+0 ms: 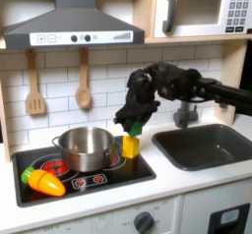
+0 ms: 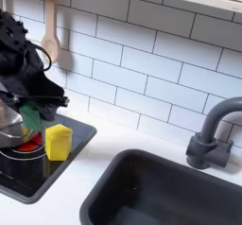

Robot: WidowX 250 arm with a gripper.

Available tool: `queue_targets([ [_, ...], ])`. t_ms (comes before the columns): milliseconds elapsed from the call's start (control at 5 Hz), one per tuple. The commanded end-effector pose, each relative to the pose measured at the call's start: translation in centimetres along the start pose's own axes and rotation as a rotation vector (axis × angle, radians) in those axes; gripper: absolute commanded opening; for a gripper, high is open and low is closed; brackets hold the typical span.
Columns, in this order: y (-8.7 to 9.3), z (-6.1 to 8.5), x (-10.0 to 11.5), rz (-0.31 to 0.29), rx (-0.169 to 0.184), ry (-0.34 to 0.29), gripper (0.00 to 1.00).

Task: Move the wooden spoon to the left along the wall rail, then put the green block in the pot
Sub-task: 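Put the green block in the pot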

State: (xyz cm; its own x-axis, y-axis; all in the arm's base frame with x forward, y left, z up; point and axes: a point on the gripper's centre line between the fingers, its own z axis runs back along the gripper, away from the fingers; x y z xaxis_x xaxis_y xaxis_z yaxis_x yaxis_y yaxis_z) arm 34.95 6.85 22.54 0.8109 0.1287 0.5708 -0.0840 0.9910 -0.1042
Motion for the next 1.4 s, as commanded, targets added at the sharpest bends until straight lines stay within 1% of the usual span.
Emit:
queue_targets([
  [0, 1.8, -0.4, 1.8, 0.039, 0.033, -0.016, 0.0],
  [200, 2.8, -0.3, 2.6, 0.066, 0.046, -0.021, 0.0],
  [400, 4.0, -0.5, 2.9, 0.086, 0.066, -0.024, 0.0],
  [1000, 6.8, -0.5, 2.5, 0.142, 0.114, -0.015, 0.0],
  [1200, 7.6, -1.2, 2.3, 0.154, 0.128, 0.004, 0.0],
])
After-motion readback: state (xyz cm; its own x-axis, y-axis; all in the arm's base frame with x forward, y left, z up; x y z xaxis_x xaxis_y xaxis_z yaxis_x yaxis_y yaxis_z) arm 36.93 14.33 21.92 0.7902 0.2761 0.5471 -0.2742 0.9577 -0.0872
